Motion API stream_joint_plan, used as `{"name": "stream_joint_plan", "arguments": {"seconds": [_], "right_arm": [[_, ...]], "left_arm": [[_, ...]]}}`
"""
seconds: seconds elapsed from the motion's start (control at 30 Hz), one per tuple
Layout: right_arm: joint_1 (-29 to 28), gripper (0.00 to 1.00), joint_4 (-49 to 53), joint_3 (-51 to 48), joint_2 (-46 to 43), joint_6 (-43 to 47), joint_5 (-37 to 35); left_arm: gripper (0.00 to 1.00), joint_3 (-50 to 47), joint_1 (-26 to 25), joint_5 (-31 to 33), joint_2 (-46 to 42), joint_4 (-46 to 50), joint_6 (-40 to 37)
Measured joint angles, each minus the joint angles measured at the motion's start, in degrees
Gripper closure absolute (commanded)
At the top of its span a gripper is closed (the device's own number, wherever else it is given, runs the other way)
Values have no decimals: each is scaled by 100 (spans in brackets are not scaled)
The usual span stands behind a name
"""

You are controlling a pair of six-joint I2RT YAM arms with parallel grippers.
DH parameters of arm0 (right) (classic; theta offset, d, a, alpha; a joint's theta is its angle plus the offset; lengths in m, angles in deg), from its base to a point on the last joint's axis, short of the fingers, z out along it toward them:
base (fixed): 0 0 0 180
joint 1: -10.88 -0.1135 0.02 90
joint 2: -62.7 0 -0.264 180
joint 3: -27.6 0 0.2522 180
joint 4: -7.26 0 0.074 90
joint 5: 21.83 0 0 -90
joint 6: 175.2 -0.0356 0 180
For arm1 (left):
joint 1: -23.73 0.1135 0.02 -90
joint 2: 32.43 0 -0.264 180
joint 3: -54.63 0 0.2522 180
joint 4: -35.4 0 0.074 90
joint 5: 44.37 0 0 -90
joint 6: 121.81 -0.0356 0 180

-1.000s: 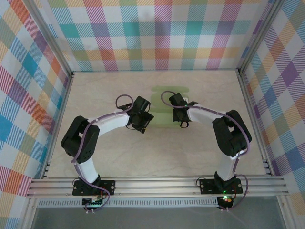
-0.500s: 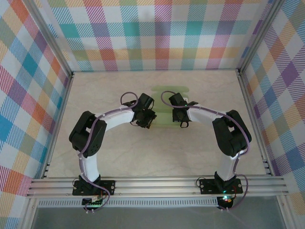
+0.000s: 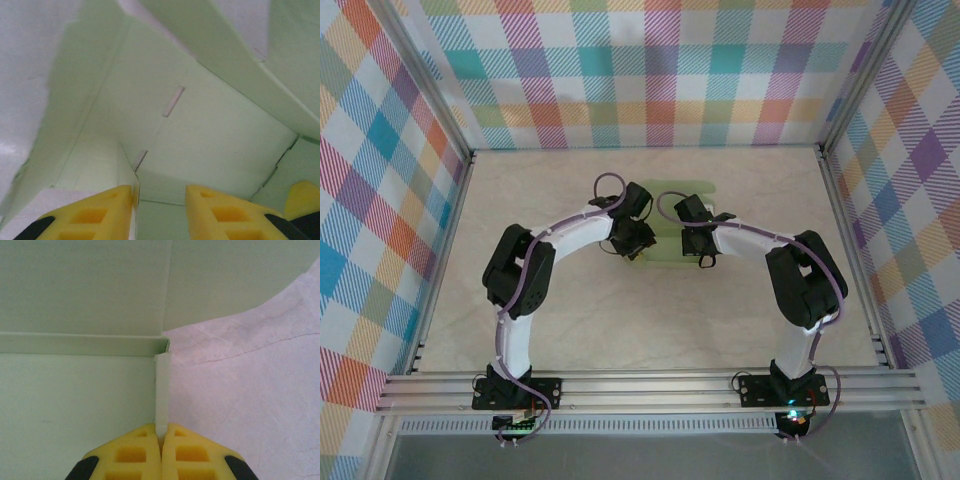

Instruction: Fold the paper box

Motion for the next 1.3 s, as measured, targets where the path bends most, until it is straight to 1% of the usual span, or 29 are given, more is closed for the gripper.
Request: {"name": "stream_joint_plan", "arguments": {"seconds": [0.2,0.43,0.73,0.87,0.97,1.17,1.3], "right_arm": [[0,96,-7,0,0,33,22],[0,96,-37,0,0,37,81],[0,96,-42,0,0,120,85],[0,96,-39,0,0,146,85],[2,96,-39,0,0,164,85],[0,96,-39,0,0,164,94],[0,96,-76,0,0,162,157]], "left_arm": [[68,26,0,-459,212,87,-758],[68,52,0,-896,275,81,-1340],[65,514,4,-1416,730,358,-2400],[65,643,7,-1834,859,544,-2870],[65,717,9,-2028,929,645,-3106],[62,682,72,-2039,916,614,-3248],[61,273,125,-1652,538,323,-3213]]}}
